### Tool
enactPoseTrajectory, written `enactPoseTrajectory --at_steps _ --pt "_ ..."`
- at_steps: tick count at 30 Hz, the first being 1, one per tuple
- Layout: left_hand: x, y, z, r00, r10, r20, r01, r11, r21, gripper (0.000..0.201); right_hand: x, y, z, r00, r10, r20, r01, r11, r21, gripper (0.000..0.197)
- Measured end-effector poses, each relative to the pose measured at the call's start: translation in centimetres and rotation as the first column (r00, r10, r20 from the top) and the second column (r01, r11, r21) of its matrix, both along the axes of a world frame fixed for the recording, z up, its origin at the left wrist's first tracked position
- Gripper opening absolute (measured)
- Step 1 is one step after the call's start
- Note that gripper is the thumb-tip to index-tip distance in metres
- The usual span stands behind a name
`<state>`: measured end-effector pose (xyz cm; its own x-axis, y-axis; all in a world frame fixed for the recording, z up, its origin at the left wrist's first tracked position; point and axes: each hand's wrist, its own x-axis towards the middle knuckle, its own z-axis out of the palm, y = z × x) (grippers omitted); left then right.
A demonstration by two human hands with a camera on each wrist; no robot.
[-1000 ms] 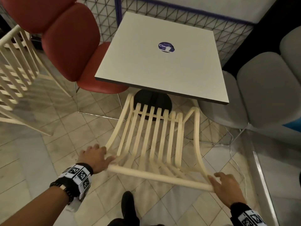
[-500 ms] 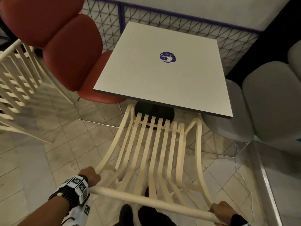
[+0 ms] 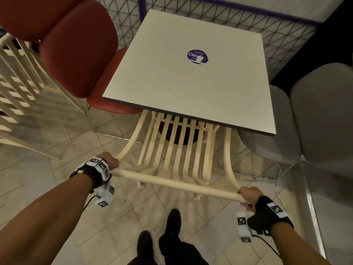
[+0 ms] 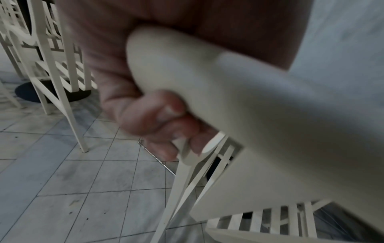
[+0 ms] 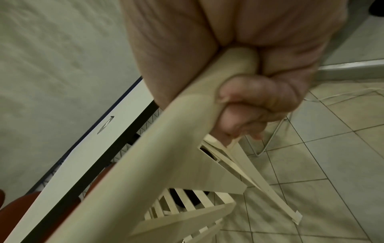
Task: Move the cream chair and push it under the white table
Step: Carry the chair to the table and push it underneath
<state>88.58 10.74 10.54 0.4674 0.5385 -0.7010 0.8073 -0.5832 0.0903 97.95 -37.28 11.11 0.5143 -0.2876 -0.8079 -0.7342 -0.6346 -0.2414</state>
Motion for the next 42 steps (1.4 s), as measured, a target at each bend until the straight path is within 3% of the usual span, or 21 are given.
enactPoseTrajectory --at_steps 5,6,7,9,11,12,15,19,21,23,27,32,40,42 --pt "1.1 0.1 -0.3 0.996 0.035 0.079 -0.036 0.999 0.011 0.032 1.1 0.7 0.3 0.993 -0.038 0.108 0.035 0.999 0.028 0.029" --pt "1.0 -0.1 -0.1 0.997 0.024 0.080 -0.027 0.999 0.033 0.034 0.8 1.0 0.6 0.984 0.080 0.162 -0.074 0.996 -0.046 0.036" --pt "0.9 -0.4 0.1 0.996 -0.009 0.084 0.004 0.998 0.069 0.037 0.2 1.4 0.9 0.936 0.290 0.201 -0.257 0.951 -0.173 0.047" --pt "0.3 -1.2 0.8 0.975 -0.168 0.143 0.145 0.976 0.160 0.042 -1.5 2.5 1.2 0.691 0.689 0.220 -0.588 0.712 -0.382 0.062" --pt "-0.7 -2.6 1.3 0.892 -0.382 0.242 0.333 0.917 0.221 0.045 -3.9 4.6 1.7 0.404 0.885 0.230 -0.740 0.464 -0.487 0.073" --pt "-1.3 -3.5 1.5 0.840 -0.467 0.276 0.418 0.882 0.219 0.047 -4.8 5.8 1.5 0.300 0.923 0.241 -0.763 0.384 -0.520 0.074" --pt "-2.5 -5.6 1.8 0.749 -0.598 0.285 0.580 0.800 0.156 0.074 -5.2 9.2 0.8 0.157 0.944 0.291 -0.780 0.299 -0.550 0.066" --pt "-2.3 -5.6 2.0 0.704 -0.679 0.208 0.659 0.734 0.164 0.093 -3.6 13.0 0.7 0.156 0.967 0.200 -0.859 0.232 -0.455 0.030" --pt "-2.0 -5.4 2.0 0.708 -0.684 0.175 0.666 0.729 0.156 0.096 -3.3 13.5 0.7 0.159 0.973 0.167 -0.872 0.218 -0.439 0.026" --pt "-1.7 -5.4 2.1 0.721 -0.676 0.153 0.657 0.737 0.161 0.096 -3.2 13.1 0.4 0.195 0.963 0.189 -0.875 0.257 -0.410 0.023" --pt "-1.5 -5.3 2.5 0.745 -0.662 0.080 0.647 0.746 0.157 0.083 -3.4 10.7 0.3 0.277 0.933 0.229 -0.804 0.355 -0.477 0.023" --pt "-1.2 -5.7 2.7 0.760 -0.648 0.053 0.630 0.755 0.183 0.078 -3.2 7.1 1.3 0.419 0.903 0.099 -0.735 0.401 -0.547 0.013" --pt "-4.1 -5.8 2.2 0.752 -0.659 0.012 0.650 0.744 0.155 0.078 -6.0 5.0 1.4 0.401 0.915 0.047 -0.789 0.371 -0.490 0.016" --pt "-4.9 -5.8 2.1 0.736 -0.677 0.004 0.668 0.727 0.162 0.075 -6.7 4.3 1.2 0.408 0.908 0.096 -0.787 0.403 -0.467 0.029"
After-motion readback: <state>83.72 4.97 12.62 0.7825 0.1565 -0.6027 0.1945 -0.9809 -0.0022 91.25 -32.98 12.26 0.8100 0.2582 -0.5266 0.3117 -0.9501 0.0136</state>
